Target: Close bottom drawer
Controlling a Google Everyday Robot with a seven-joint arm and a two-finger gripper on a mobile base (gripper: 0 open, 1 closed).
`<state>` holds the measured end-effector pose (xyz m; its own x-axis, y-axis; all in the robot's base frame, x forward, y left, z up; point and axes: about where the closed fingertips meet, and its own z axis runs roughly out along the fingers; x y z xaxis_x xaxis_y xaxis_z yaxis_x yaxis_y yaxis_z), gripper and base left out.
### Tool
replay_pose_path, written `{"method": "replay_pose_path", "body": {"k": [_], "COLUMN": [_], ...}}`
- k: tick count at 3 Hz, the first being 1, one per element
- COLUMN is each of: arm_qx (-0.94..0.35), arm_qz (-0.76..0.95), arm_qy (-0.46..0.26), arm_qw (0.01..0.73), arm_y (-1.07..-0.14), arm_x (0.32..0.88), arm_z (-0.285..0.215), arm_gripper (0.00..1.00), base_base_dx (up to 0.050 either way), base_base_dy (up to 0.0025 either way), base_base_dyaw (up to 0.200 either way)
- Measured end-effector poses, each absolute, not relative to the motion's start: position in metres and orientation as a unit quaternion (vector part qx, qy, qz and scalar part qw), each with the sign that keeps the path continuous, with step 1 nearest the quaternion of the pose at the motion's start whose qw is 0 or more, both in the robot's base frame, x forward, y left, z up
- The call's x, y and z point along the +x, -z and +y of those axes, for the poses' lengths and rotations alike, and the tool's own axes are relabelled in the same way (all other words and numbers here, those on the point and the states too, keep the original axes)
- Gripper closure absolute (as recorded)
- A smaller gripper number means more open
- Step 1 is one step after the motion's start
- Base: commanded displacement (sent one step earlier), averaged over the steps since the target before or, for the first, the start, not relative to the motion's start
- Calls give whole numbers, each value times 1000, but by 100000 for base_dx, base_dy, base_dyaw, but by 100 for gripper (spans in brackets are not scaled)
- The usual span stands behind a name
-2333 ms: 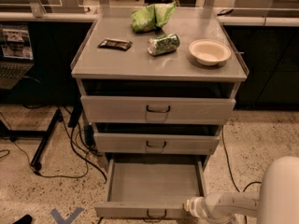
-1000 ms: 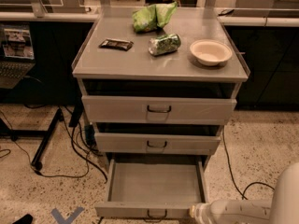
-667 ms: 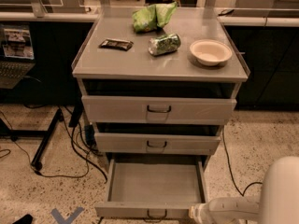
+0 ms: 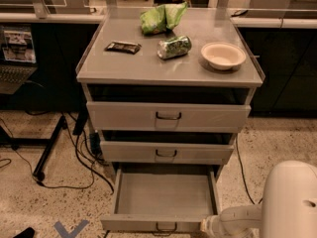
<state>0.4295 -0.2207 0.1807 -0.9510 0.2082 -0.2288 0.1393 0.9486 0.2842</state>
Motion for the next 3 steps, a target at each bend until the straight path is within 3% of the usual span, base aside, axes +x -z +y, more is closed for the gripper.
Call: {"method": "replay_pose_path", "body": {"k": [3], "arm_qx": [26], "arm_qz": [977], "arm_qy": [-143], "arm_qw": [156], "arm_y": [-197], "arm_x": [478], "arm_z": [-190], "arm_gripper": [100], "base_base_dx": [0], "base_base_dy": [0], "base_base_dyaw": [0]}}
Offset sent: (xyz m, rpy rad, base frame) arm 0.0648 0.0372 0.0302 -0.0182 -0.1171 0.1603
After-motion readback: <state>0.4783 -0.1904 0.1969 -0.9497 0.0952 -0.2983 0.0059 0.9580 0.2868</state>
